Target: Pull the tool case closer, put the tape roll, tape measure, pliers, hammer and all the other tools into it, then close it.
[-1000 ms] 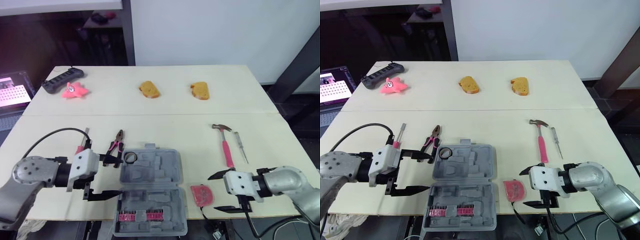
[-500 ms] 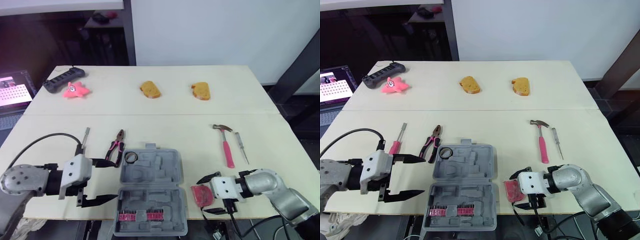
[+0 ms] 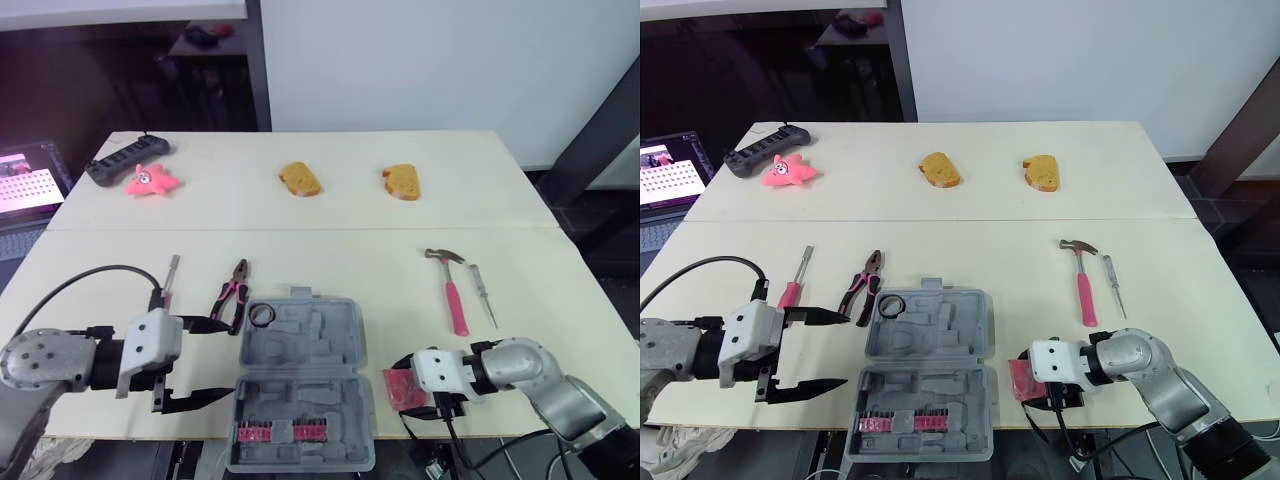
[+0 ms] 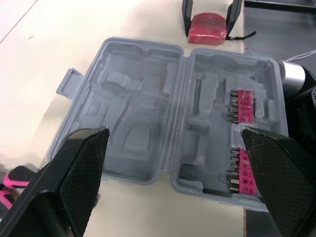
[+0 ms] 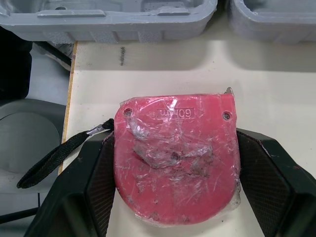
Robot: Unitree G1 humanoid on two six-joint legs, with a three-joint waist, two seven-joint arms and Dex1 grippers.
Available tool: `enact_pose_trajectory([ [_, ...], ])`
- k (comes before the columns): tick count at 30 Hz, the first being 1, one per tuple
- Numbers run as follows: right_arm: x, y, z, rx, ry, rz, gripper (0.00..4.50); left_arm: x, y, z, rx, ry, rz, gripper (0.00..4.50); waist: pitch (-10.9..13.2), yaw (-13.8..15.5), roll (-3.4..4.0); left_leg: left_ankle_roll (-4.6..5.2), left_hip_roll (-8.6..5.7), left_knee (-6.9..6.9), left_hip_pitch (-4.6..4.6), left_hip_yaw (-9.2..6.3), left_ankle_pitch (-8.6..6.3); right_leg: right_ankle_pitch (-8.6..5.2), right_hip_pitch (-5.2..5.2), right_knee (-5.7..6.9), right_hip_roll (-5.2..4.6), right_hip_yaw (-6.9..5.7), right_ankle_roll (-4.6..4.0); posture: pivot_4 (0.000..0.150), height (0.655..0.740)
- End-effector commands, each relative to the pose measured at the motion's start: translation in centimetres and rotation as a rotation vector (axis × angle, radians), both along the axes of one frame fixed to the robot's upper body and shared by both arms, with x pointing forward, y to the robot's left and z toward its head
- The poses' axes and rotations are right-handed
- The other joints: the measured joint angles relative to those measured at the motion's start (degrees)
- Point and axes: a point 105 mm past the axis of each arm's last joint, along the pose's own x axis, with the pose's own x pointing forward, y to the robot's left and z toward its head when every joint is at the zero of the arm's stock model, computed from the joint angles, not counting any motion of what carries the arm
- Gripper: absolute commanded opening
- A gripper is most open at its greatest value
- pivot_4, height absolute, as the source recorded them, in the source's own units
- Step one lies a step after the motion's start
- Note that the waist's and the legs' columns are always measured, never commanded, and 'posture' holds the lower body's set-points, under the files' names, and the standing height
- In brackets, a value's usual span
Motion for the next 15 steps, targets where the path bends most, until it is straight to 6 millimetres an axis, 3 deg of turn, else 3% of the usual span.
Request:
enact_pose_trajectory([
  [1,1.0,0.5,3.0,0.031,-0.019,-0.036,3.01,0.1,0.5,0.5,0.017,-0.037,0.004,4.5,0.0,-0.04,0.0,0.0,0.0,0.0,0.0,0.0,0.0,0.0,0.0,0.0,0.0,0.0,0.0,0.15,0.74],
  [6,2.2,1.8,5.7,-0.039,-0.075,-0.015,3.01,0.1,1.3,0.0,0.003,-0.031,0.06,4.5,0.01,-0.23,0.02,0.0,0.01,-0.03,0.01,-0.01,0.0,0.01,-0.03,0.03,0.01,-0.01,0.0,0.15,0.74],
  [10,4.7,4.5,8.0,-0.077,-0.118,-0.016,3.01,-0.2,3.1,-1.2,-0.006,-0.002,0.151,4.5,0.01,-0.45,0.02,0.0,0.02,-0.03,0.01,0.0,0.0,0.03,-0.1,0.03,0.01,-0.02,-0.02,0.15,0.74],
  [15,7.3,8.0,10.1,-0.095,-0.117,-0.036,3.01,-1.0,3.6,-1.8,0.007,-0.009,0.195,4.5,0.01,0.0,0.03,0.0,0.03,-0.04,-0.07,-0.03,0.0,0.04,-0.16,0.03,-0.01,-0.07,-0.05,0.15,0.74],
])
